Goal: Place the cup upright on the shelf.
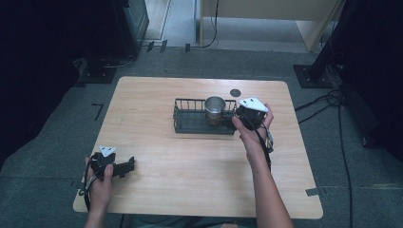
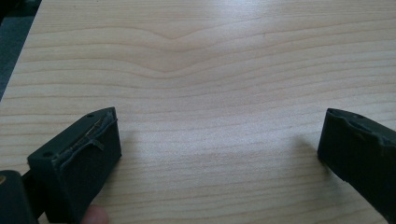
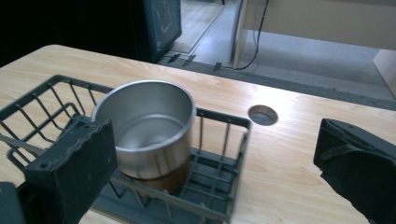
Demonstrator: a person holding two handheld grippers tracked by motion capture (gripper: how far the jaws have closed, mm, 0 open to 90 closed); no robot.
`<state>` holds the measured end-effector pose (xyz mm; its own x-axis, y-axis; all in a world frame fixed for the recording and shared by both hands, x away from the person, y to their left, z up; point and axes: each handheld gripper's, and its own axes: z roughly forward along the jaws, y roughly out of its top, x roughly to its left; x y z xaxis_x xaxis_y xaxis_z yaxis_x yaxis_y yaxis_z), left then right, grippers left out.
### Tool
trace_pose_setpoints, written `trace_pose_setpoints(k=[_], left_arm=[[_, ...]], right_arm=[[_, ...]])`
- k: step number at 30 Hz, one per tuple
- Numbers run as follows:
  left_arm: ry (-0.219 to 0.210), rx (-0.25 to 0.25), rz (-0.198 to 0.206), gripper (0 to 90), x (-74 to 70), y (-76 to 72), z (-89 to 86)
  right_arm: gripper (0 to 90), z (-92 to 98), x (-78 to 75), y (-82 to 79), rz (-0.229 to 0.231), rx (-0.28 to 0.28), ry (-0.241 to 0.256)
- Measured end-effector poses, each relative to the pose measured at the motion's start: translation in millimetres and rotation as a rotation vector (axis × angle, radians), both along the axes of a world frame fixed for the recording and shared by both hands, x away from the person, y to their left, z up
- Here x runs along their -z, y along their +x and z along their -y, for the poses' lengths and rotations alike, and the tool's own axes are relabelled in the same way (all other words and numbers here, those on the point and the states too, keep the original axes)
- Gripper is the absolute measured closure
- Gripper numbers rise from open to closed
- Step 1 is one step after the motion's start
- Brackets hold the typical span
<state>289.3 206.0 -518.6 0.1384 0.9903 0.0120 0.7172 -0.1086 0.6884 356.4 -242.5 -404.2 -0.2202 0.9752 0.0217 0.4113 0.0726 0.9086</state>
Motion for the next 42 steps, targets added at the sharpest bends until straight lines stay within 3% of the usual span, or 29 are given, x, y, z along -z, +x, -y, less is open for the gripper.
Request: trace_pose_setpoints(k=[25,42], left_arm=[[0.002,0.002,-0.001,0.0,-0.1,0.0,-0.2],[0.002,0.002,-0.002,0.0,-0.1,0.0,-0.2]], right_arm=[[0.0,65.6,19.0,-48.0,0.000,0.110,0.001],[0.0,113.9,45.4,-84.8,-0.049,0.203,0.005]])
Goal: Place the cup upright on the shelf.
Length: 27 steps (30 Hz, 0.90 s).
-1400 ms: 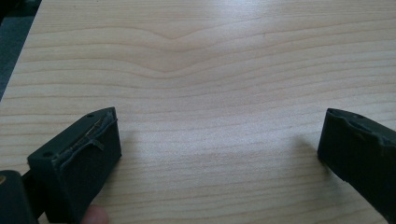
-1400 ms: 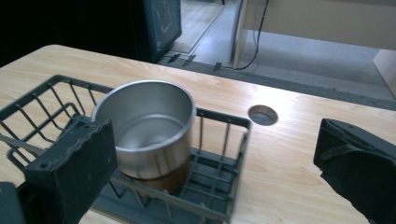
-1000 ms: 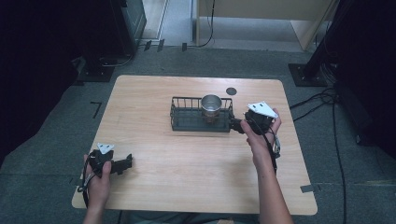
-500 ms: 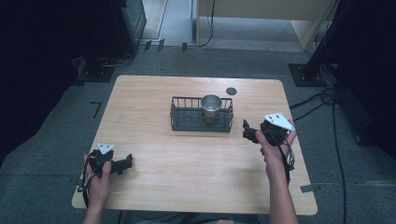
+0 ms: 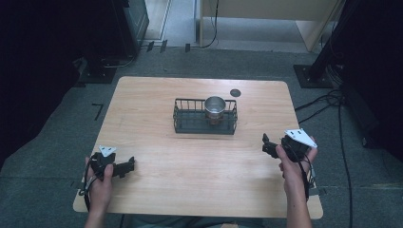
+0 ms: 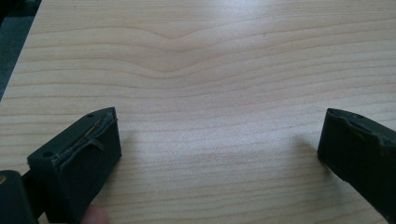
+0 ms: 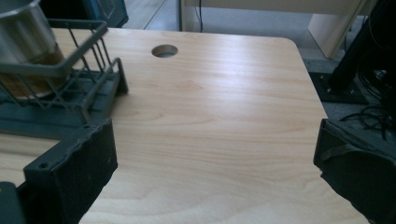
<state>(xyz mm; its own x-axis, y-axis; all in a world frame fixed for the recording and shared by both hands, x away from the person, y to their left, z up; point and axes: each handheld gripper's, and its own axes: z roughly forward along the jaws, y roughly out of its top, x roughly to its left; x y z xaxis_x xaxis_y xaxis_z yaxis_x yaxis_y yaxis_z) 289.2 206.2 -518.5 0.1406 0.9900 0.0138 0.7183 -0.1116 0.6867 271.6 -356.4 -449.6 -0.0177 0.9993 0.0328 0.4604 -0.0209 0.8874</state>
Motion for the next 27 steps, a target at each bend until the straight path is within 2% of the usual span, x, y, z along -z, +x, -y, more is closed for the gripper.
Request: trace_pose_setpoints(k=[17,27], left_arm=[[0.000,0.000,0.000,0.0,0.0,0.0,0.0],[0.000,0.000,0.000,0.0,0.0,0.0,0.0]], right_arm=[[0.0,37.4,38.5,-33.0,-0.072,0.083,0.012],[0.0,50.8,69.0,-47.0,-0.157,0.109,0.024]])
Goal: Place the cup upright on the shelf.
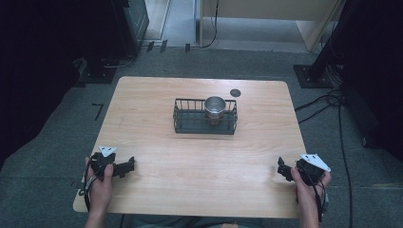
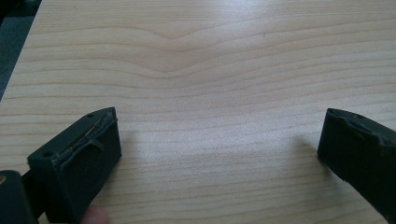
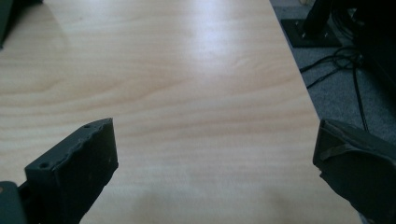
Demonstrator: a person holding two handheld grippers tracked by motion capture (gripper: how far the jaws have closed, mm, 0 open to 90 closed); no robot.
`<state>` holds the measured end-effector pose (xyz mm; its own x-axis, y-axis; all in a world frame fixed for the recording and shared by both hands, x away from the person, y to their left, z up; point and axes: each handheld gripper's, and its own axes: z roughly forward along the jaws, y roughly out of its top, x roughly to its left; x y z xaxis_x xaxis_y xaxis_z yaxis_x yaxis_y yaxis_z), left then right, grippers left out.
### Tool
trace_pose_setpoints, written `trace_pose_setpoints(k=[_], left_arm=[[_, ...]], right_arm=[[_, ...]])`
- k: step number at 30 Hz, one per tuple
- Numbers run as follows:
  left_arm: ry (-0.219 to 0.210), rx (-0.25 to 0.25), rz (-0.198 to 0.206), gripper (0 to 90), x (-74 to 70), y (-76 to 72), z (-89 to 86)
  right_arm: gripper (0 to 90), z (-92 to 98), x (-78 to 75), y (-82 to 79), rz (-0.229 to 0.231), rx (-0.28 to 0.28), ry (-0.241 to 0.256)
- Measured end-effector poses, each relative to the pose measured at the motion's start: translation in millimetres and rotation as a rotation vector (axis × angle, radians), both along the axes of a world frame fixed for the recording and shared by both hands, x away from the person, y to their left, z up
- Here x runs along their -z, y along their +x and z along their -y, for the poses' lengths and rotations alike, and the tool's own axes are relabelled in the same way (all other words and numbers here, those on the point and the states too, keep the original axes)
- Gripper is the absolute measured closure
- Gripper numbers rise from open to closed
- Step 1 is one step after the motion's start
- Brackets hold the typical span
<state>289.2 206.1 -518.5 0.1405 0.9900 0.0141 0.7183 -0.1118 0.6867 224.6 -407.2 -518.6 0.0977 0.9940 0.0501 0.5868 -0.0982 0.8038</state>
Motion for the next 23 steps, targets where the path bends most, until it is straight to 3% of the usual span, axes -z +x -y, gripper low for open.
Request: trace_pose_setpoints(k=[3,5,9,12,23], left_arm=[[0.000,0.000,0.000,0.0,0.0,0.0,0.0],[0.000,0.000,0.000,0.0,0.0,0.0,0.0],[0.000,0.000,0.000,0.0,0.0,0.0,0.0],[0.000,0.000,0.000,0.0,0.0,0.0,0.0],[0.000,0.000,0.000,0.0,0.0,0.0,0.0]], right_arm=[[0.0,2.1,6.0,-3.6,-0.032,-0.002,0.005],[0.0,3.7,6.0,-6.7,-0.030,-0.004,0.010],[0.2,5.8,8.0,-8.3,-0.091,-0.019,0.014],[0.2,3.8,9.7,-8.4,-0.139,-0.040,-0.010],[0.0,2.8,9.9,-9.0,-0.141,-0.055,-0.011]])
